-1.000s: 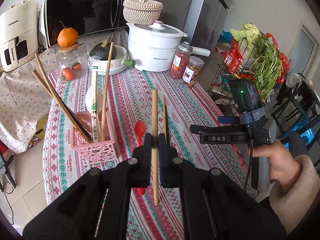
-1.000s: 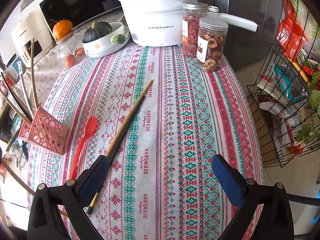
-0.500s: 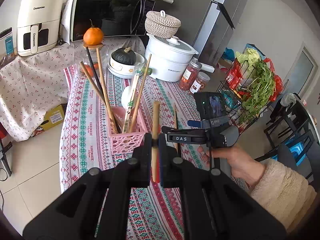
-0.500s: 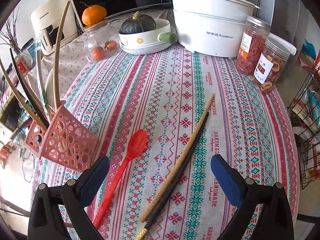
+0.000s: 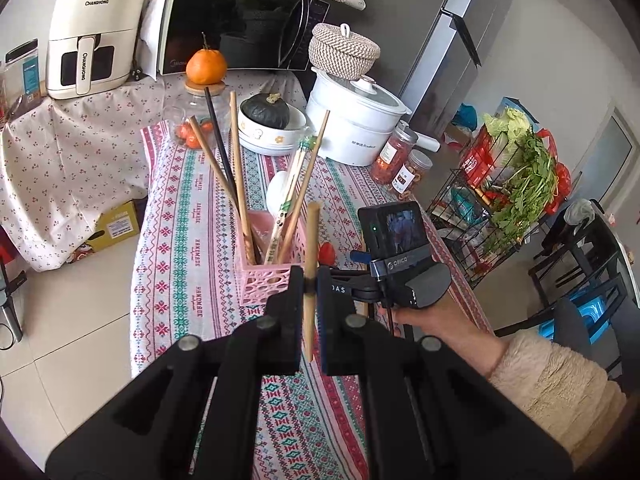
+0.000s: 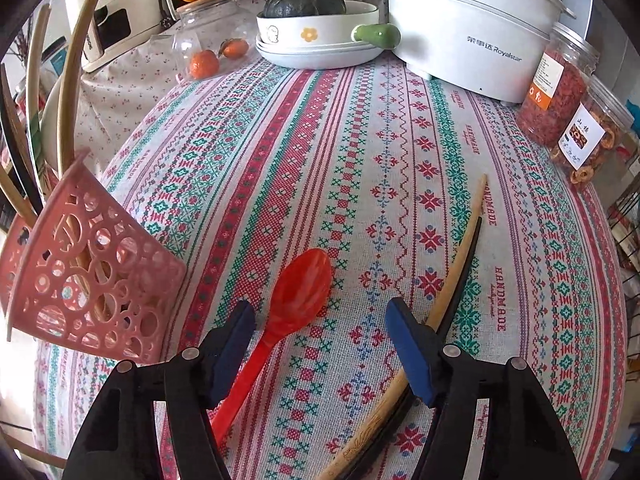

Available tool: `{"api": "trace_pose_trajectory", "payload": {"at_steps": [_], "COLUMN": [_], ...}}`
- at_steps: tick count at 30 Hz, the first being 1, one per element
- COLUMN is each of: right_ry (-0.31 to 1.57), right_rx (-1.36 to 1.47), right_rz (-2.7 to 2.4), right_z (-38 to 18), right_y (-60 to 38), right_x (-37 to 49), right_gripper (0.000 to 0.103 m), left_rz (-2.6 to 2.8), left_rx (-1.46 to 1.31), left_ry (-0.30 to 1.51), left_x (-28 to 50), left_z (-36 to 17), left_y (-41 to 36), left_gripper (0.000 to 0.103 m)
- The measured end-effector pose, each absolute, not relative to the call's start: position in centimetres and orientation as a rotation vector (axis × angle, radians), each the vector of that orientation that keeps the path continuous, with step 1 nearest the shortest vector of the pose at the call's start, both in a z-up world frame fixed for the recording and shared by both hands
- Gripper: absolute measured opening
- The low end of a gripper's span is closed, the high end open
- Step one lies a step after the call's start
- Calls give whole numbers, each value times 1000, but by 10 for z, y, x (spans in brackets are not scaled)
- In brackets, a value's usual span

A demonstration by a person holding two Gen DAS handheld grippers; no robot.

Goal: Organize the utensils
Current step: 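Grasp the red spoon with the right tool while the left tool holds a chopstick over the caddy, then lift the red spoon with the right tool while the left tool holds its chopstick above the caddy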

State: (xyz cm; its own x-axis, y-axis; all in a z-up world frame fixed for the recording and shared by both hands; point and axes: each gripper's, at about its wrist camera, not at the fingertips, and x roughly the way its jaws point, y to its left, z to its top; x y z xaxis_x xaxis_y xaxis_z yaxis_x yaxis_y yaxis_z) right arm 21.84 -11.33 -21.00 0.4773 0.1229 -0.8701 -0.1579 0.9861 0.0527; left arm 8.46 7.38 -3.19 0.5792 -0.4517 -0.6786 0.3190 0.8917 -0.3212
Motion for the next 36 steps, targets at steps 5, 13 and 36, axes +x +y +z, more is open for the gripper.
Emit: {"api": "trace_pose_trajectory", "payload": {"at_steps": [5, 13, 36], "right_ry": [1049, 1043, 714], "right_rx": [-33, 156, 265], "right_rz": [171, 266, 379], "right_z": [-206, -198, -77], "right_y": [-118, -139, -168], "right_x": [217, 210, 136], "right_gripper": [32, 26, 7], "left_rz": [-442, -434, -336], "left_rx": [-174, -170, -245], "left_ry": [845, 805, 448], "left_x": [87, 84, 66], "left_z": [-35, -29, 32], "left_y": [75, 73, 86], "left_gripper": [7, 7, 7]}}
